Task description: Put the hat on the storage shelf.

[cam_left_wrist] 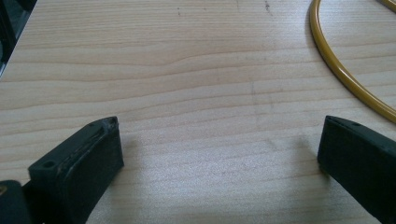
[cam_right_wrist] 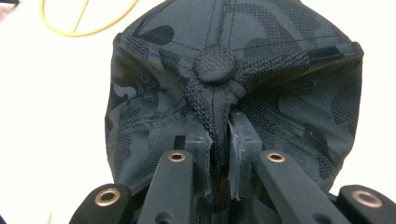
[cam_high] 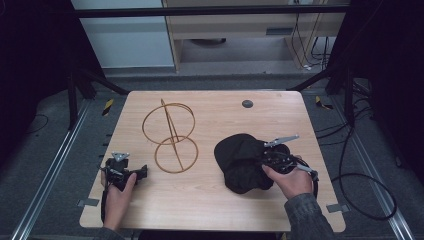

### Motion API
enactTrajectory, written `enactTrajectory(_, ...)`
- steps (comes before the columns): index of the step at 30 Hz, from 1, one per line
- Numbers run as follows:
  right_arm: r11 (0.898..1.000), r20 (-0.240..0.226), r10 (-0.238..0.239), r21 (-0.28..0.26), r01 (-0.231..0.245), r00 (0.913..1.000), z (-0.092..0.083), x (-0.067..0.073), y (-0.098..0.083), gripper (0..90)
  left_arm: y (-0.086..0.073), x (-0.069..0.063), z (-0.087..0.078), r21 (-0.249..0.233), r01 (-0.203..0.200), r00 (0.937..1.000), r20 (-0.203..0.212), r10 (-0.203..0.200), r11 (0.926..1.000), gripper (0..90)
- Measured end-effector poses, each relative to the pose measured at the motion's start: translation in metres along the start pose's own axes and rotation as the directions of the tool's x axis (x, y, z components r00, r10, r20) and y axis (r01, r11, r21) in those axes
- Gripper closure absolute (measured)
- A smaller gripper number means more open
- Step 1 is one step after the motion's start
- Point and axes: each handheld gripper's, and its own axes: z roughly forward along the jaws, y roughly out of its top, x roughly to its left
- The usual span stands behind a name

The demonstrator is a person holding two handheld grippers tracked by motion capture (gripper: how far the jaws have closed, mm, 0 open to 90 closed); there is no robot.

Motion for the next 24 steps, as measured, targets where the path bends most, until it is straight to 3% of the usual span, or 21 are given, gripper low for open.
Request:
enactTrajectory(7, 1.000, -0.011, 0.006, 0.001, -0.006, 0.9999, -0.004, -0.003, 0.010, 85.6, 0.000, -0.001, 0.000, -0.004, 0.004, 1.0000, -0.002, -0.004, 1.0000, 0.0)
enactTrajectory(24, 0.996, -0.078, 0.050, -0.063, -0.055, 0.9957, -0.029, -0.010, 0.036, 86.4, 0.000, -0.001, 0.000, -0.004, 0.004, 1.0000, -0.002, -0.004, 1.0000, 0.0)
